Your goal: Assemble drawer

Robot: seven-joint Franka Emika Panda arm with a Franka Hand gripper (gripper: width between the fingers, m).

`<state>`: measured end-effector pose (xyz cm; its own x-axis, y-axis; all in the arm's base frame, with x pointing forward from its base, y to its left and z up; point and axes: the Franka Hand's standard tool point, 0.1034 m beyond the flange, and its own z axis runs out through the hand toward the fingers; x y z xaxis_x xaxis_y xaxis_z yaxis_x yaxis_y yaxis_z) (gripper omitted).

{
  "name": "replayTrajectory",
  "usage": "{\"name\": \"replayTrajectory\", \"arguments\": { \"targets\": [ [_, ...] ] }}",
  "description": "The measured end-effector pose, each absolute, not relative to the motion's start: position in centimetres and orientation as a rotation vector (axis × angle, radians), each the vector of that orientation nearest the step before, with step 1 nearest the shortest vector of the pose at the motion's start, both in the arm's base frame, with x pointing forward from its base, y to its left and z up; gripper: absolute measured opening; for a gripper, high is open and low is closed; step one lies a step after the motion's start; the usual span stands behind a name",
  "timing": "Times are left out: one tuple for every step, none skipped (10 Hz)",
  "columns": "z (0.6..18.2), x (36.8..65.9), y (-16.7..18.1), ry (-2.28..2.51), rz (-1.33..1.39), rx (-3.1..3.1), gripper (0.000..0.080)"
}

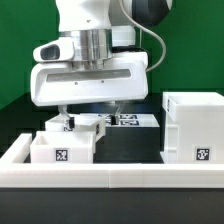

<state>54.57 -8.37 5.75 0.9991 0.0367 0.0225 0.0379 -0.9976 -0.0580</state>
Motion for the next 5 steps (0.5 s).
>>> {"name": "replayTrajectory", "arguments": {
  "targets": [
    [5.7,54.6,-8.4,-0.058,-0.032,-3.082,0.0649],
    [5.6,54.5,-8.4,-0.057,-0.029,-3.083,0.0649],
    [4.9,54.4,-8.6,-0.054,-0.029,-3.090,0.0649],
    [4.3,54.3,-8.4,-0.049,-0.019,-3.091,0.0649],
    [4.2,54.5,-8.4,-0.041,-0.015,-3.091,0.0649]
  ]
}}
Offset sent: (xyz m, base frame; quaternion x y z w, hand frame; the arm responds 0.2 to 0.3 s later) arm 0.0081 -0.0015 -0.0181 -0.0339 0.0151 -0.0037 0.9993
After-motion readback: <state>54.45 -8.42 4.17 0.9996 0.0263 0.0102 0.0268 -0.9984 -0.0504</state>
